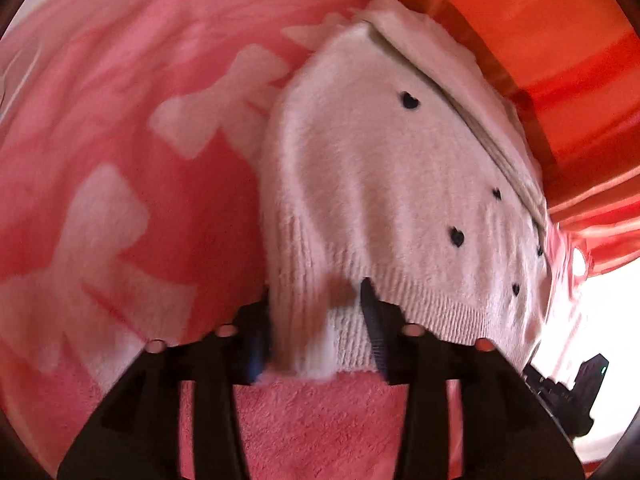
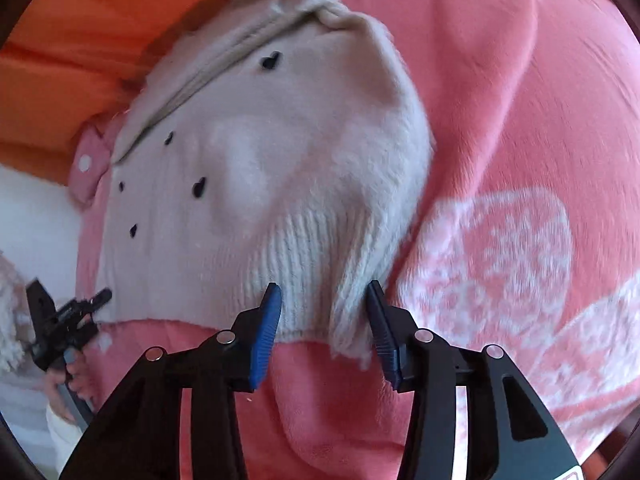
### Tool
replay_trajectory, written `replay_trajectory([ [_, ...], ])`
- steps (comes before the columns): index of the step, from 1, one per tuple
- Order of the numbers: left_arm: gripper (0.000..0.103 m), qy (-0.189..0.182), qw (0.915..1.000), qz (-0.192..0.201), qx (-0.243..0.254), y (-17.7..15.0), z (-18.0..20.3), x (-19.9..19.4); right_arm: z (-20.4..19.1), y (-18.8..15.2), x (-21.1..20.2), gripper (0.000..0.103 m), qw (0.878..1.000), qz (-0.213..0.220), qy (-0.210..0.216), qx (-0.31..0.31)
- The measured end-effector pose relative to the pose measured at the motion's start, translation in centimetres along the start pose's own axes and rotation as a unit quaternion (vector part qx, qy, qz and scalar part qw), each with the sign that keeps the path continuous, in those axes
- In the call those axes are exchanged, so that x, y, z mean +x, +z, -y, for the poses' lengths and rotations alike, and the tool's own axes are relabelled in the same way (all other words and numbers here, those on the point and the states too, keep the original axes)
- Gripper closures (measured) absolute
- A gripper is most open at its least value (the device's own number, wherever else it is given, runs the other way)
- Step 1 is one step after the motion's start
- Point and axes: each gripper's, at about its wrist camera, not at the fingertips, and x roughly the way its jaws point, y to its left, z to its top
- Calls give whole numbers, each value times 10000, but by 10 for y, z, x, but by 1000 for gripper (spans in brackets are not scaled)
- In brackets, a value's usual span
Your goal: Fold small clothes
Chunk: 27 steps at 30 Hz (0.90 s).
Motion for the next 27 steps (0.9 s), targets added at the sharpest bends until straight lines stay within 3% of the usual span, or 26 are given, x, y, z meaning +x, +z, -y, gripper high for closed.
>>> replay_trajectory([
  [3, 48, -78, 9995, 235, -193, -2, -8, -3, 4, -6, 0, 49, 9997, 80, 171, 147],
  [4, 45, -120, 9994, 254, -210, -2, -8, -1, 1, -6, 3, 53, 9998, 115, 134, 107],
  [5, 47, -123, 9993, 300, -185, -1, -7, 0, -3, -5, 4, 78, 9997, 199, 135, 102],
  [6, 55, -77, 9994, 323, -125, 0, -5, 1, -4, -5, 4, 94, 9993, 216, 268, 135],
  [7, 98, -106, 9997, 213, 7, 2, -1, 3, -8, -6, 2, 96, 9987, 283, 378, 200],
  [8, 96, -207, 9998, 78, 10, 3, 0, 0, -12, -7, -10, 97, 9977, 469, 446, 177],
  [11, 97, -395, 9982, 245, 368, -4, 5, -40, -27, -24, -64, 99, 9930, 1008, 517, -321],
  [14, 98, -597, 9932, 374, 928, -28, 3, -96, -19, -70, -132, 100, 9867, 1422, 316, -717],
  [18, 98, -663, 9896, 336, 1229, -76, -14, -140, 8, -136, -165, 100, 9883, 1297, 25, -796],
  [24, 98, -830, 9935, -77, 772, -161, -52, -179, 47, -228, -181, 100, 9954, 877, -148, -344],
  [27, 98, -1023, 9945, -26, 241, -180, -62, -193, 45, -239, -195, 100, 9937, 1019, -310, -343],
])
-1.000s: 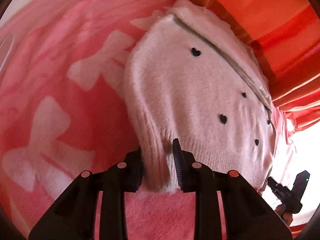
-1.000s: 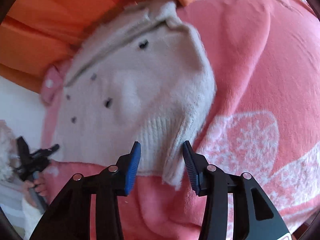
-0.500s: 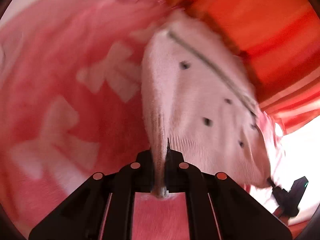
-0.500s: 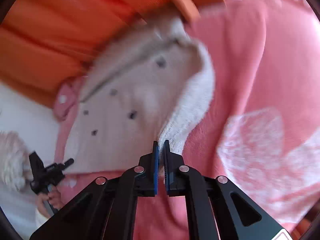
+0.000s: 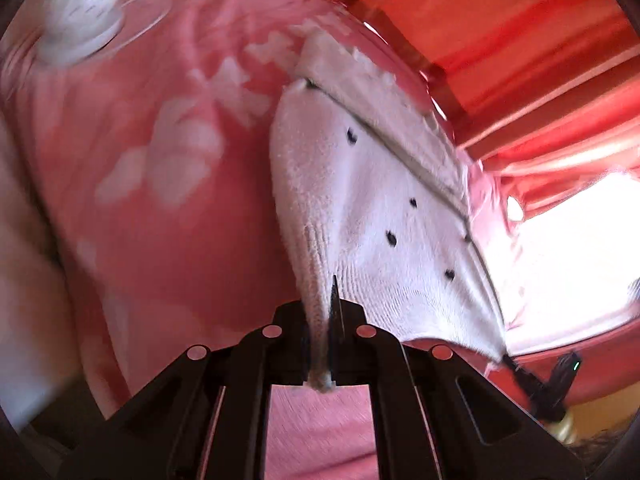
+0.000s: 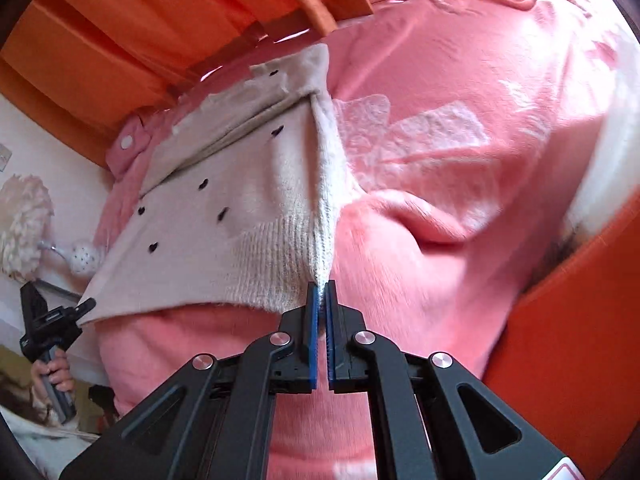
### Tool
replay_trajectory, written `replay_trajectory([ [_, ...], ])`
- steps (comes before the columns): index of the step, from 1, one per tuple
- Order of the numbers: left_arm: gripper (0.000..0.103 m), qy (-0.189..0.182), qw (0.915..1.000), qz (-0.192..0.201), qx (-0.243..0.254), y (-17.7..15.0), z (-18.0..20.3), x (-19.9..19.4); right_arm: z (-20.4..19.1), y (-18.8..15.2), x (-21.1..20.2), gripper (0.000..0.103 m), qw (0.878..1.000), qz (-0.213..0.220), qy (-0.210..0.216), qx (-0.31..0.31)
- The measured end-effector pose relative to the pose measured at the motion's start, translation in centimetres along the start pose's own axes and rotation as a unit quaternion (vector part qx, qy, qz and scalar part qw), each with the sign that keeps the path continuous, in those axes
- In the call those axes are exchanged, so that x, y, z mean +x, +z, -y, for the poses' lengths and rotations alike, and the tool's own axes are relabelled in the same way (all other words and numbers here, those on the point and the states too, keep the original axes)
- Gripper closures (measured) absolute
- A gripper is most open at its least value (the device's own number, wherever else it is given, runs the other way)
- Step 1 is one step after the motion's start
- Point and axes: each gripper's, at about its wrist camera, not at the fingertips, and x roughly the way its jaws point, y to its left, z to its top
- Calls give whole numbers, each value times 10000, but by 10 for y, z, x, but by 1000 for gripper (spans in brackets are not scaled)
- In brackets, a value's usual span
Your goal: Fold small clothes
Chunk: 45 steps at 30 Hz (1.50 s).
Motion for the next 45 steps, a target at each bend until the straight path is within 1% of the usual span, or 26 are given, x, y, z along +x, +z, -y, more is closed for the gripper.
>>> replay_trajectory([
  [2, 98, -144, 9997, 175, -1, 8, 9, -6, -2, 8, -10, 100, 9997, 221, 57, 11],
  [5, 98, -287, 9972, 552, 415, 44, 34, -11, -15, 44, -28, 101, 9942, 1036, 112, -255],
  [9, 98, -464, 9865, 1346, 806, 117, 65, 2, -33, 137, -24, 101, 9722, 2251, 511, -395],
  [11, 98, -504, 9803, 1732, 798, 164, 80, 25, -34, 181, -2, 101, 9650, 2524, 680, -223],
  [12, 98, -477, 9794, 1814, 743, 179, 83, 35, -34, 210, 21, 101, 9626, 2587, 801, 5],
  [13, 98, -452, 9781, 1891, 746, 206, 89, 57, -36, 223, 34, 101, 9623, 2594, 814, 112],
  [15, 98, -311, 9788, 1933, 607, 233, 92, 85, -38, 260, 80, 101, 9645, 2516, 706, 373],
  [17, 98, -38, 9817, 1867, 360, 265, 89, 130, -37, 290, 132, 101, 9702, 2273, 545, 631],
  [19, 98, 118, 9836, 1778, 270, 286, 83, 164, -35, 306, 168, 101, 9748, 2058, 430, 752],
  [23, 97, 177, 9887, 1485, -37, 303, 58, 212, -33, 319, 228, 100, 9829, 1635, 145, 831],
  [25, 97, 200, 9906, 1345, -165, 307, 49, 225, -33, 323, 237, 98, 9842, 1602, 35, 758],
  [27, 95, 58, 9906, 1357, -152, 307, 49, 225, -30, 324, 231, 91, 9815, 1733, 176, 791],
  [28, 92, 8, 9908, 1345, -116, 308, 51, 225, -28, 324, 223, 89, 9785, 1868, 215, 850],
  [29, 90, -51, 9907, 1358, -53, 307, 55, 222, -26, 325, 216, 78, 9759, 1983, 247, 878],
  [30, 86, -136, 9895, 1439, 80, 304, 61, 215, -24, 325, 207, 56, 9714, 2173, 274, 916],
  [31, 70, -174, 9880, 1520, 201, 303, 65, 210, -21, 324, 199, 46, 9671, 2342, 257, 956],
  [32, 41, -109, 9854, 1677, 283, 301, 68, 202, -18, 324, 195, 39, 9642, 2454, 201, 983],
  [34, 17, 219, 9755, 2151, 403, 296, 73, 186, -16, 326, 200, 39, 9707, 2245, 147, 840],
  [35, 17, 310, 9719, 2280, 503, 294, 75, 182, -18, 327, 209, 39, 9770, 2001, 133, 722],
  [37, 14, 358, 9753, 2083, 643, 297, 74, 188, -26, 328, 224, 39, 9852, 1633, 142, 510],
  [39, 14, 349, 9808, 1834, 563, 300, 70, 201, -41, 326, 247, 40, 9937, 1103, 131, 139],
  [41, 16, 530, 9865, 1401, 665, 301, 71, 227, -55, 322, 268, 40, 9970, 724, -181, -220],
  [42, 19, 628, 9872, 1279, 719, 301, 71, 235, -63, 319, 279, 43, 9961, 572, -484, -458],
  [43, 36, 835, 9873, 1039, 868, 302, 73, 248, -69, 317, 286, 54, 9941, 512, -725, -617],
  [44, 65, 891, 9871, 933, 947, 302, 73, 254, -73, 314, 287, 76, 9921, 535, -869, -726],
  [45, 80, 903, 9873, 804, 1029, 302, 73, 260, -75, 314, 284, 93, 9921, 599, -818, -741],
])
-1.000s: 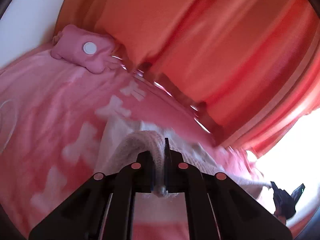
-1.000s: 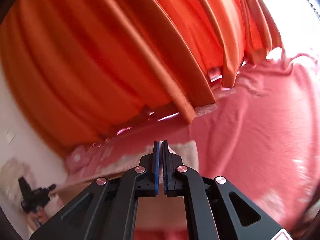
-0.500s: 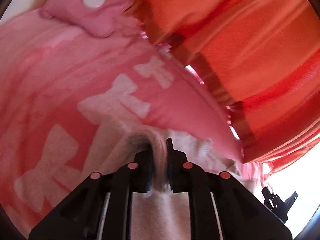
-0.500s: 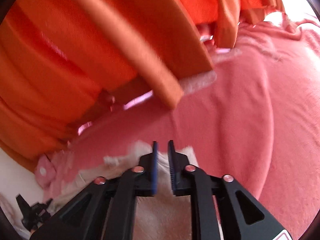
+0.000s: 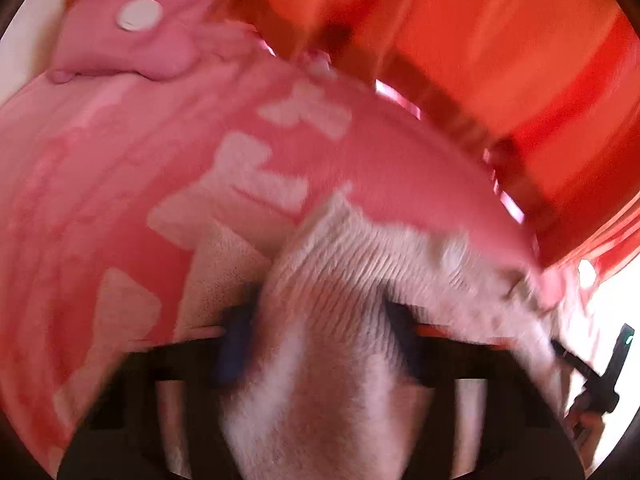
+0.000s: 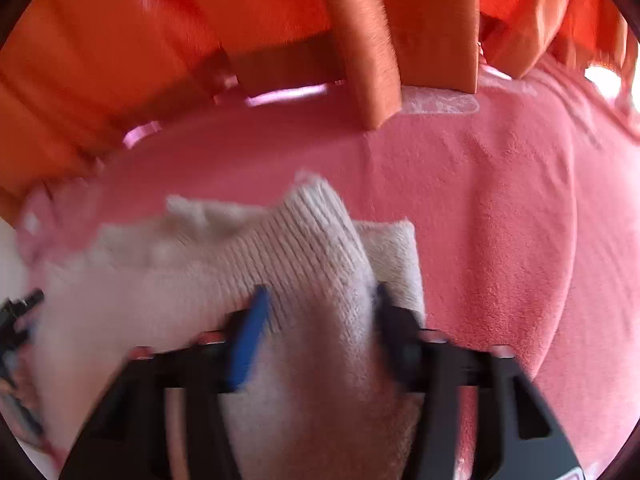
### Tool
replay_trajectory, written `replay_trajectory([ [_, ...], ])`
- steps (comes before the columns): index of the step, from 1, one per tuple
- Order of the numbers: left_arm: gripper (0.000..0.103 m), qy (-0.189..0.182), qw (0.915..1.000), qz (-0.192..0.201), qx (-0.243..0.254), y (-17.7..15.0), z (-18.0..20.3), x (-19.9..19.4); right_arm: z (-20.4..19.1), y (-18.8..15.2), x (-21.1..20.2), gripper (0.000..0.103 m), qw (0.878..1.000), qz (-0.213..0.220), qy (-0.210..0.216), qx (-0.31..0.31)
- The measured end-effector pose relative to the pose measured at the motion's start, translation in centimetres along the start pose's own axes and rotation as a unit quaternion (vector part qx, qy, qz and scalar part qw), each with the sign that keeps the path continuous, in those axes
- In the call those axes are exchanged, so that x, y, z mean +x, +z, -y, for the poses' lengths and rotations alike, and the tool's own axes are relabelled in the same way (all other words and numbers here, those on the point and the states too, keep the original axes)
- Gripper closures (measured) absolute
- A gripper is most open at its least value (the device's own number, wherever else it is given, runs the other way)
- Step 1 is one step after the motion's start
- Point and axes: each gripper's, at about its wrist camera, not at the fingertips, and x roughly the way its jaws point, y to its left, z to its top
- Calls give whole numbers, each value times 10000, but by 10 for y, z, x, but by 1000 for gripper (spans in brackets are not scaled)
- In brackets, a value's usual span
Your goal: Fold small clothes
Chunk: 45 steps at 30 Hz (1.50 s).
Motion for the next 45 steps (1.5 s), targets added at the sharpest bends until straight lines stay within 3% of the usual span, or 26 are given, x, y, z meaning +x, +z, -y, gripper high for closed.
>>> replay_trajectory([
  [1, 91, -56, 10000, 22, -36, 0, -1, -1, 0, 2, -10, 95, 9996, 154, 206, 84],
  [2, 94, -152, 9997, 148, -147, 1, -2, -9, 2, 4, -24, 96, 9976, 410, 511, 204],
  [4, 95, -406, 9975, 556, -168, 7, 3, -35, 5, 9, -71, 96, 9817, 1300, 1351, 346],
  [6, 95, -482, 9953, 835, -79, 10, 8, -53, 14, 10, -93, 97, 9690, 1742, 1674, 508],
  [8, 94, -58, 9974, 717, -26, 10, 0, -41, 25, 13, -65, 97, 9836, 1258, 1070, 719],
  [9, 94, 111, 9985, 534, -111, 8, -7, -28, 33, 10, -32, 97, 9938, 662, 386, 802],
  [11, 95, 154, 9986, 102, -491, 1, -22, -4, 44, 2, 2, 97, 9940, 49, 120, 1084],
  [15, 95, 20, 9985, 522, -188, 4, -4, -32, 35, 9, -51, 97, 9878, 1020, 679, 960],
  [17, 94, 186, 9990, 282, -289, 3, -14, -16, 40, 8, -32, 97, 9914, 705, 449, 1010],
  [18, 94, 199, 9990, 74, -399, 2, -20, -3, 46, 1, -3, 97, 9932, 110, 264, 1127],
  [19, 94, 151, 9986, 44, -514, 0, -25, 4, 48, 0, 11, 97, 9928, -119, 224, 1174],
  [22, 91, 187, 9990, 268, -304, 3, -8, -18, 39, 4, -11, 95, 9939, 225, 82, 1081],
  [23, 88, 191, 9988, 374, -240, 4, -3, -28, 29, 6, -33, 91, 9927, 568, 80, 1060],
  [26, 87, 220, 9928, 1163, 180, -3, 30, -81, -18, 6, -77, 87, 9897, 1284, 558, 284],
  [28, 76, -138, 9889, 1392, 503, -14, 53, -101, -74, -9, -80, 87, 9825, 1100, 1388, -575],
  [29, 70, -376, 9881, 1352, 635, -24, 64, -105, -108, -23, -71, 87, 9738, 727, 1888, -1035],
  [30, 68, -741, 9866, 1127, 916, -35, 81, -101, -131, -35, -64, 88, 9669, 416, 2128, -1348],
  [31, 67, -823, 9862, 896, 1124, -42, 91, -94, -155, -48, -56, 88, 9588, 116, 2288, -1679],
  [33, 67, -420, 9862, 391, 1550, -61, 108, -63, -191, -78, -36, 91, 9462, -424, 2260, -2279],
  [35, 67, 142, 9854, -41, 1696, -71, 103, -34, -199, -92, -21, 94, 9435, -770, 2062, -2477],
  [37, 72, 334, 9872, -185, 1548, -74, 82, -23, -177, -79, -17, 101, 9494, -823, 2052, -2229],
  [38, 81, 254, 9897, -141, 1403, -70, 70, -26, -168, -73, -17, 101, 9548, -794, 1967, -2080],
  [40, 81, 327, 9937, -45, 1075, -65, 46, -35, -107, -47, -15, 101, 9819, -592, 1218, -1326],
  [42, 81, 456, 9952, 26, 864, -59, 27, -40, -54, -37, -15, 103, 9937, -617, 754, -554],
  [44, 81, 634, 9964, 96, 549, -50, 6, -44, -7, -26, -16, 103, 9936, -653, 837, 376],
  [45, 79, 796, 9960, 195, 364, -44, -3, -48, 6, -23, -22, 97, 9942, -525, 686, 639],
])
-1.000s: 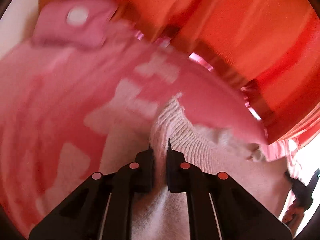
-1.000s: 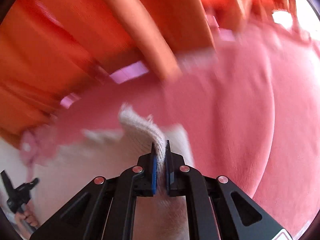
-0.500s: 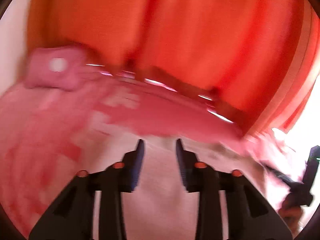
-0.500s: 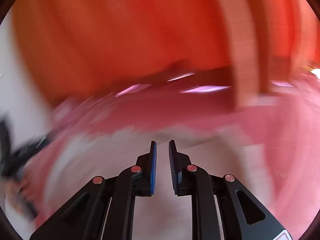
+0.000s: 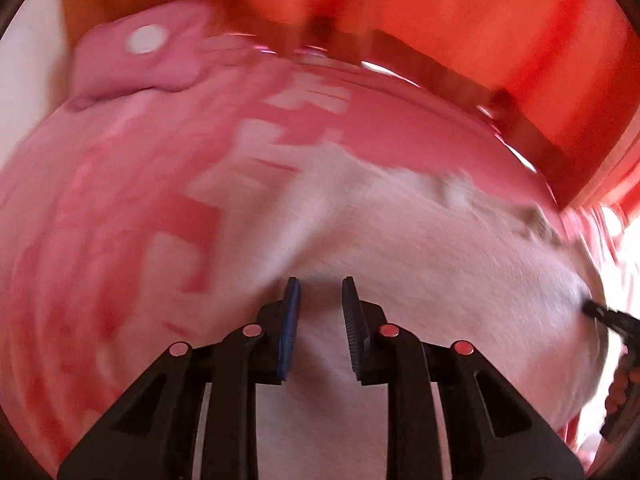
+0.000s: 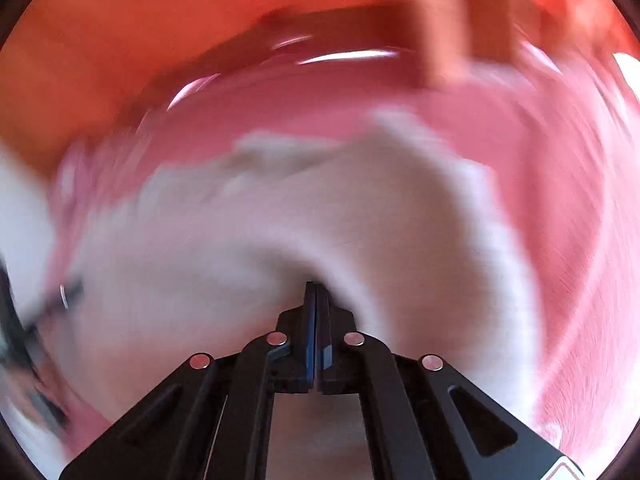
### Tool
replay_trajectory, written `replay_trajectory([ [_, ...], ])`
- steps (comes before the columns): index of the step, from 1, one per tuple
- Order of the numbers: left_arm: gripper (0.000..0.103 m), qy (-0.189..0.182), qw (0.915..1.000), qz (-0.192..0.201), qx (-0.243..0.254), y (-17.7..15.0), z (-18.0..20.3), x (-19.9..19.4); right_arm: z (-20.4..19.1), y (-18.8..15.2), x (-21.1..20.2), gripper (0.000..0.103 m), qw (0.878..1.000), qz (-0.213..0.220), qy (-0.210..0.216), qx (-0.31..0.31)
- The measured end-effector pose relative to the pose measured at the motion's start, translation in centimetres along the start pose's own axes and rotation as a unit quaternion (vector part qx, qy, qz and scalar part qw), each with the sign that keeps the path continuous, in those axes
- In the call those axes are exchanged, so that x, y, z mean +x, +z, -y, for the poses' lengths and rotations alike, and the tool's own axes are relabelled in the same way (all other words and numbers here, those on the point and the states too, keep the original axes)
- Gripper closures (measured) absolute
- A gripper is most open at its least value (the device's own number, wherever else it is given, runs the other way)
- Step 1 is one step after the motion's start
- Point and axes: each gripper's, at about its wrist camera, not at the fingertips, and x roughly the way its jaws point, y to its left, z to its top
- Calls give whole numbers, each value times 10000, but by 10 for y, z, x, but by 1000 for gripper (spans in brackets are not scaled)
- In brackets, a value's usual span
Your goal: Fold small clothes
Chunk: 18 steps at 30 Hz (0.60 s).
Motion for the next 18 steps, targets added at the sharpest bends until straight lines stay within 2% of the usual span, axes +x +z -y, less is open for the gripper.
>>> replay_trajectory([
  [1, 79, 178, 9997, 148, -120, 4, -6, -4, 2, 3, -8, 89, 9984, 296, -486, -47],
  [2, 75, 275, 9992, 257, -167, 11, -7, -6, 4, 5, -12, 87, 9960, 480, -747, -117],
  [3, 71, 339, 9985, 363, -217, 17, -8, -8, 2, 10, -15, 86, 9951, 622, -760, -149],
  [4, 57, 254, 9980, 492, -314, 25, -11, -10, 1, 15, -16, 82, 9960, 711, -544, -66],
  [5, 36, 138, 9978, 523, -374, 30, -12, -9, 0, 18, -15, 63, 9962, 796, -364, 37],
  [6, 30, 26, 9978, 512, -423, 34, -12, -6, 1, 25, -12, 43, 9950, 947, -290, 147],
  [7, 22, -159, 9976, 470, -492, 37, -10, 0, -1, 32, -3, 39, 9943, 1007, -321, 133],
  [9, 21, -445, 9971, 283, -540, 42, -3, 17, -7, 41, 17, 39, 9955, 830, -463, -22],
  [10, 27, -489, 9970, 227, -559, 42, 0, 22, -7, 41, 30, 43, 9966, 603, -561, -78],
  [11, 52, -572, 9967, 151, -552, 41, 3, 29, -9, 44, 41, 69, 9972, 516, -541, -87],
  [12, 71, -639, 9966, 28, -528, 41, 6, 36, -9, 44, 40, 92, 9979, 494, -409, -60],
  [13, 93, -680, 9961, -13, -557, 41, 8, 36, -9, 45, 31, 92, 9978, 629, -205, 16],
  [14, 94, -773, 9950, 80, -634, 44, 8, 33, -15, 46, 11, 93, 9953, 964, 66, -3],
  [16, 94, -924, 9923, 501, -648, 50, 11, 13, -22, 45, -21, 93, 9872, 1532, 404, -170],
  [18, 94, -921, 9912, 711, -633, 54, 10, 1, -16, 47, -27, 93, 9843, 1724, 364, -98],
])
